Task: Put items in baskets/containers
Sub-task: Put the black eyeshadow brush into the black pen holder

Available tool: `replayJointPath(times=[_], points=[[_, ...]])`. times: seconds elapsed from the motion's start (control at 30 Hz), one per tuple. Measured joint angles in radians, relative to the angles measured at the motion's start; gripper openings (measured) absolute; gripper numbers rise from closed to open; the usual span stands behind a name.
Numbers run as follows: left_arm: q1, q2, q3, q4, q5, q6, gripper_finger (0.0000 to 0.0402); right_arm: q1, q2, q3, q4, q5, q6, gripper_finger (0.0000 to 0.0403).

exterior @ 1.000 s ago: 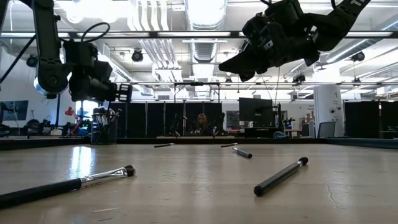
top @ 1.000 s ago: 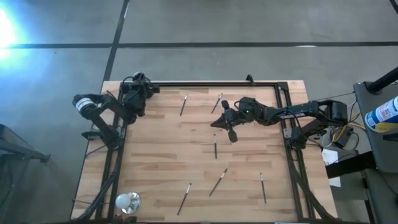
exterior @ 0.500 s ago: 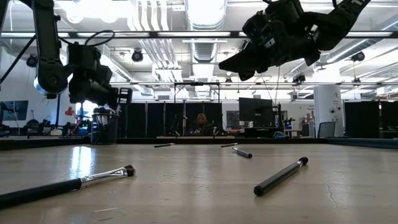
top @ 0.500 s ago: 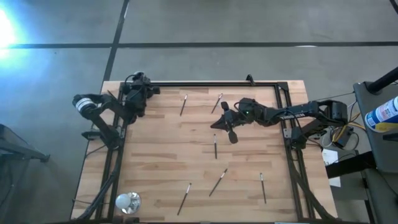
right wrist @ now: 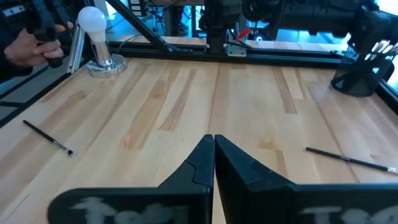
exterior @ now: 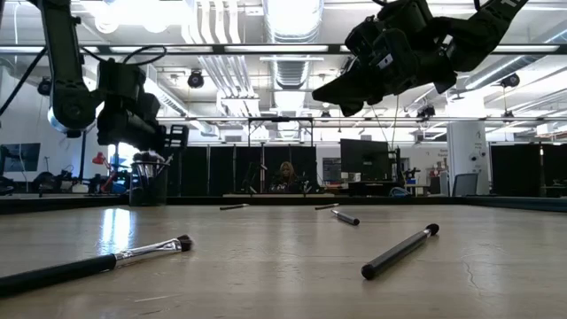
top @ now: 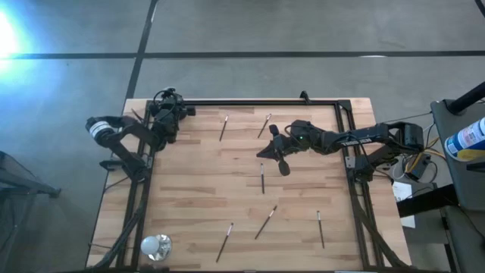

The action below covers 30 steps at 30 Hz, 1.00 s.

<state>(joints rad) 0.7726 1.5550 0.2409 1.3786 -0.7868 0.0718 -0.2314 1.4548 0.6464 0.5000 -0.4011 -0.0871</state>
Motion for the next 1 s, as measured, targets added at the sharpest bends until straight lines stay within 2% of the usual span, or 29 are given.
replayJointPath(times=[0.2, 0.4, 0.5, 0.63, 0.8, 0.87, 1.0], points=[[-0.088, -0.122, -0.004, -0.133, 0.015, 0.019, 0.0004, 0.000, 0.005, 0.000, -0.032, 0.008, 0.084, 0.0008], [-0.268, -0.250, -0.033, -0.163, 0.152, 0.041, 0.0004, 0.000, 0.042, -0.002, -0.069, 0.012, 0.067, 0.0008], [-0.387, -0.284, -0.034, -0.176, 0.183, 0.042, 0.0001, 0.000, 0.054, -0.034, 0.006, 0.058, 0.105, 0.0008], [-0.530, -0.285, -0.010, -0.227, 0.183, 0.046, 0.0000, -0.004, 0.052, -0.120, 0.170, 0.125, 0.163, 0.0008], [-0.616, -0.259, 0.074, -0.359, 0.192, -0.022, 0.0000, -0.013, 0.045, -0.207, 0.258, 0.190, 0.271, 0.0008], [-0.635, -0.240, 0.088, -0.412, 0.245, -0.095, 0.0000, -0.005, 0.045, -0.226, 0.258, 0.243, 0.304, 0.0008], [-0.645, -0.181, 0.083, -0.364, 0.398, -0.185, 0.0000, 0.015, 0.045, -0.237, 0.212, 0.314, 0.316, 0.0008]])
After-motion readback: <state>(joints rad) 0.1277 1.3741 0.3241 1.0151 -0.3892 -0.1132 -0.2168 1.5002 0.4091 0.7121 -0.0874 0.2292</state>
